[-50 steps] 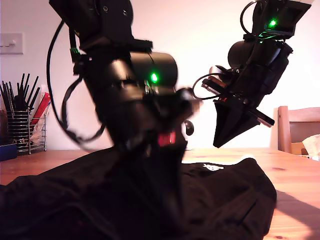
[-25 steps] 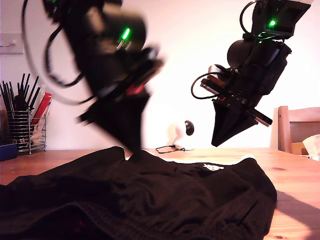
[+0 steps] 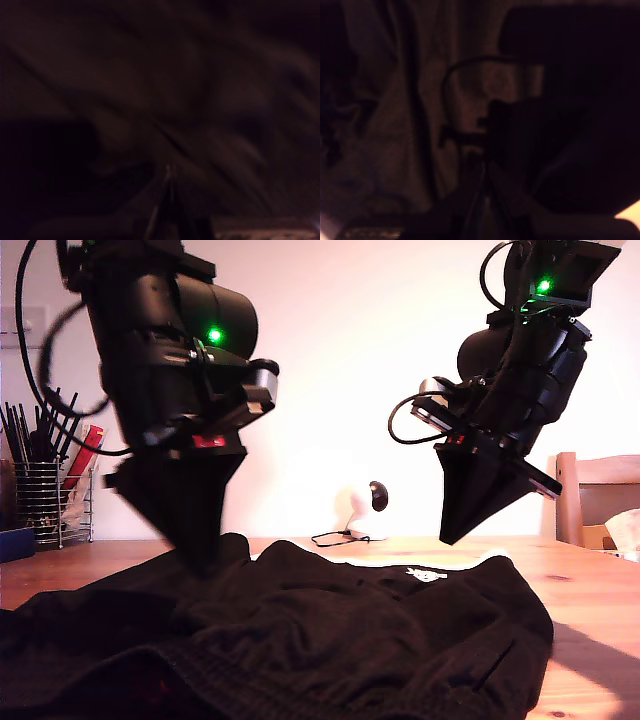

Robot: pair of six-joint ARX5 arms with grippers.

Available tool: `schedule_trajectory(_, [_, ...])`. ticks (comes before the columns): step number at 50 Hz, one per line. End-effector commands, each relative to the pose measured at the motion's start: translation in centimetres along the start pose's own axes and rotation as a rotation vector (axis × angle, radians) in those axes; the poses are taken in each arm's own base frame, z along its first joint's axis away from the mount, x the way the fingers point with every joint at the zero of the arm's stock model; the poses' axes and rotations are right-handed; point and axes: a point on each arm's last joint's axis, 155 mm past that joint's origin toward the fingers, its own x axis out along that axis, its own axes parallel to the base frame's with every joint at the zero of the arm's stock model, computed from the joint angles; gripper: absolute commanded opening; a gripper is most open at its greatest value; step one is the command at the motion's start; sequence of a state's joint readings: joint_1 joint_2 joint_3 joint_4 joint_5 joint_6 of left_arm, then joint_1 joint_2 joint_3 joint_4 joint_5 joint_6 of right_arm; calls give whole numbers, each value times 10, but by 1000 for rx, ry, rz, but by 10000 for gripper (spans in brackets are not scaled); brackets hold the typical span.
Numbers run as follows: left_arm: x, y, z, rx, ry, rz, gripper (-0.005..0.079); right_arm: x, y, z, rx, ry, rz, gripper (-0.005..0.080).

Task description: Fold the shorts in front of you. After folding it, place it to the left side.

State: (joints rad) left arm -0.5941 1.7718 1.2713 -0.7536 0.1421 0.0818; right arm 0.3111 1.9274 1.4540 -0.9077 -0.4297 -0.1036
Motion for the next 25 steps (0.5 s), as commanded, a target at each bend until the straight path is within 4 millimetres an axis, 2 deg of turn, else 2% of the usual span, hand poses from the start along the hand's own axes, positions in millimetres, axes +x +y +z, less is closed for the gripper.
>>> schedule_trajectory(1, [15, 11, -5, 17, 20, 31, -19, -6, 11, 6, -36, -23, -1, -13])
schedule_trajectory(8, [24, 33, -1, 14, 8, 48, -19, -3, 17, 4, -51, -9, 5, -13])
schedule_trajectory(15, [30, 65, 3, -33, -26, 58, -19, 3, 16, 1, -49, 9, 6, -13])
schedule_trajectory(25, [30, 101, 3, -110, -76, 20, -19, 28, 5, -1, -32, 45, 11, -13])
